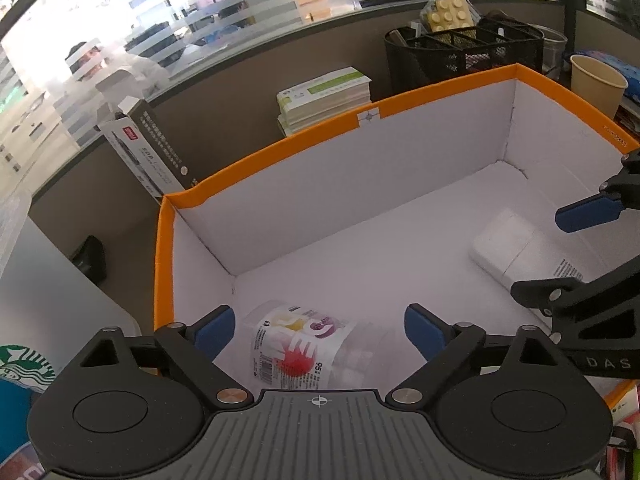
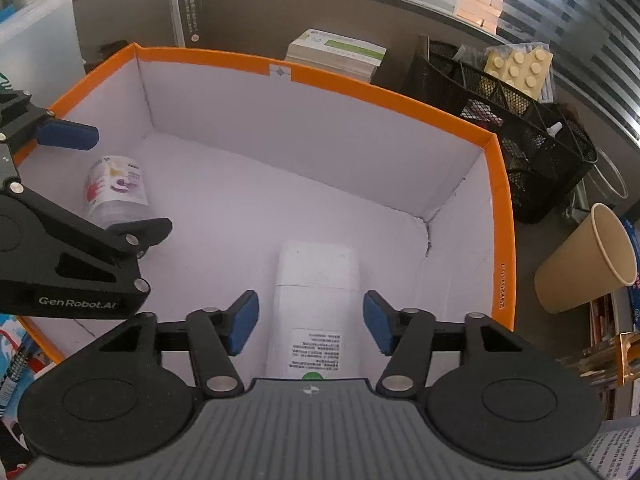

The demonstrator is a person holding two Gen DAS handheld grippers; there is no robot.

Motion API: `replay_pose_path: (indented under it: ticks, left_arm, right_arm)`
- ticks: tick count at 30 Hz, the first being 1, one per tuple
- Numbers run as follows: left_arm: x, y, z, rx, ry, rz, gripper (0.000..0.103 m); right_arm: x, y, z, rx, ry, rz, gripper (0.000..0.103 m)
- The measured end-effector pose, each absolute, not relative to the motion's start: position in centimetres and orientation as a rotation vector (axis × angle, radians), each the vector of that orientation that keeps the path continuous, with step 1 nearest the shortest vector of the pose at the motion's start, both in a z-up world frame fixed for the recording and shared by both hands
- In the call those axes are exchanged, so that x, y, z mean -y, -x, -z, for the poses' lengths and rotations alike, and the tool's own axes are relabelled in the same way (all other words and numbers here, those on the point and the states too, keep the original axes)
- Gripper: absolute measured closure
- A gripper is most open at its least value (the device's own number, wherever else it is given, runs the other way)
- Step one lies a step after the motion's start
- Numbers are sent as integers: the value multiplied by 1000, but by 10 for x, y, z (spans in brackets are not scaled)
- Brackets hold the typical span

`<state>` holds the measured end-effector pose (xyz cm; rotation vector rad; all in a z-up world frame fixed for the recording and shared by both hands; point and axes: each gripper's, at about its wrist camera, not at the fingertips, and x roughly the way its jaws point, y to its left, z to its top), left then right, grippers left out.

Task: Organize rigid objects
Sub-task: 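Open the left tool dropping the jar into the box while the right lowers and releases the white tube, then withdraw both open tools up and away from the orange box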

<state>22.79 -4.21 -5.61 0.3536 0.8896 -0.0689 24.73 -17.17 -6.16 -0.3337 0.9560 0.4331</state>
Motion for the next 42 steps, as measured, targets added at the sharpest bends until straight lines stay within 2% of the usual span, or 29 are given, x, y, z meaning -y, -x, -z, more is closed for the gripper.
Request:
replay_pose_path:
  ticks: [7,11,26,42]
  left_arm:
    - [41,-219,43,-839,-342,42,3]
    - [36,-209,24,-781,-330,26,0]
    - [26,-141,-36,-622,-265,-18,0]
    - [25,-76,-62,-535,-247,-49,0]
  right_arm:
    - [170,-242,52,-928,330,-430,43]
    - [169,-233,37,-878,346,-414,36]
    - [181,-173,-26,-697,289,-404,22]
    - [184,-96,-58,-565,286,-404,12]
